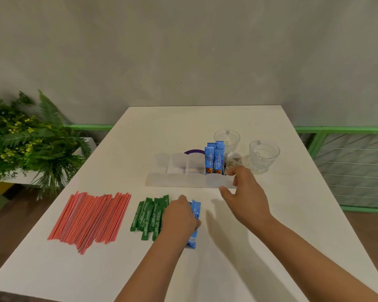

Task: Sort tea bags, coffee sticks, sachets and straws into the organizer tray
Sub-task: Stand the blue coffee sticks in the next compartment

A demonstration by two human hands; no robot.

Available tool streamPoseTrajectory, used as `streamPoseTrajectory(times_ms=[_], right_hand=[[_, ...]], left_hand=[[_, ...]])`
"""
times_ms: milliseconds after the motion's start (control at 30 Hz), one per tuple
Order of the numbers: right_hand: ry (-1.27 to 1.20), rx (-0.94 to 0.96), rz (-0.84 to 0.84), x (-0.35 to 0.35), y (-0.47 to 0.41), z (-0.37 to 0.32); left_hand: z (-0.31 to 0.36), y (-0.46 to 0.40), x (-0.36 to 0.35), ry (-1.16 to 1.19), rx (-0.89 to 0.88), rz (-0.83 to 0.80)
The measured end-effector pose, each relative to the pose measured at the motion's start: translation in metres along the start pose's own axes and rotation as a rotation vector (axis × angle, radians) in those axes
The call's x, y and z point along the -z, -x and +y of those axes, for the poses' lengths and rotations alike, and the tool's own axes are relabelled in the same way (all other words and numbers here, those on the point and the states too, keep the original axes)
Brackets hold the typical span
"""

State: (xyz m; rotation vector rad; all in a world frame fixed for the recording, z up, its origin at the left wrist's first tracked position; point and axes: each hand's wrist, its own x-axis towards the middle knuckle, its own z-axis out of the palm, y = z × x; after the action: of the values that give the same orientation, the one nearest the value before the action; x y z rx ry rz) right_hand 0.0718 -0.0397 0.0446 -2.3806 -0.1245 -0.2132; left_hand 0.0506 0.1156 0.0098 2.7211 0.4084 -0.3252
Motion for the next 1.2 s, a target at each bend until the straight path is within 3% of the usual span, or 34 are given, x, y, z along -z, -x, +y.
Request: streamPoseTrajectory(times_ms=[267, 433, 567, 667, 1000, 1200], right_hand=[[-0.023, -0.019, -0.100, -0.003, 0.007, 0.006], [-0.086, -0.115, -0.239, -0.012, 0.006, 0.007], [-0.355, -0.300, -0.370, -0.016, 0.002, 0.004], [-0.513, -0.318, -0.421, -0.015, -0.002, 0.001], [-0.448, -0.280, -0.258, -0.001, -0.024, 0.004], [-0.383, -0.275, -0.186, 0.010, -0.035, 0.010]], left_hand=[[-0.001, 0.001, -0.002, 0.018, -0.011, 0.020], [0.000, 0.005, 0.008, 0.179, -0.041, 0.028], [0.006, 0.004, 0.020, 0.327, -0.105, 0.044], [0.012, 0.001, 0.028, 0.414, -0.156, 0.052], [0.026, -0.027, 0.055, 0.682, -0.223, 0.103], [0.045, -0.060, 0.067, 0.728, -0.322, 0.193]])
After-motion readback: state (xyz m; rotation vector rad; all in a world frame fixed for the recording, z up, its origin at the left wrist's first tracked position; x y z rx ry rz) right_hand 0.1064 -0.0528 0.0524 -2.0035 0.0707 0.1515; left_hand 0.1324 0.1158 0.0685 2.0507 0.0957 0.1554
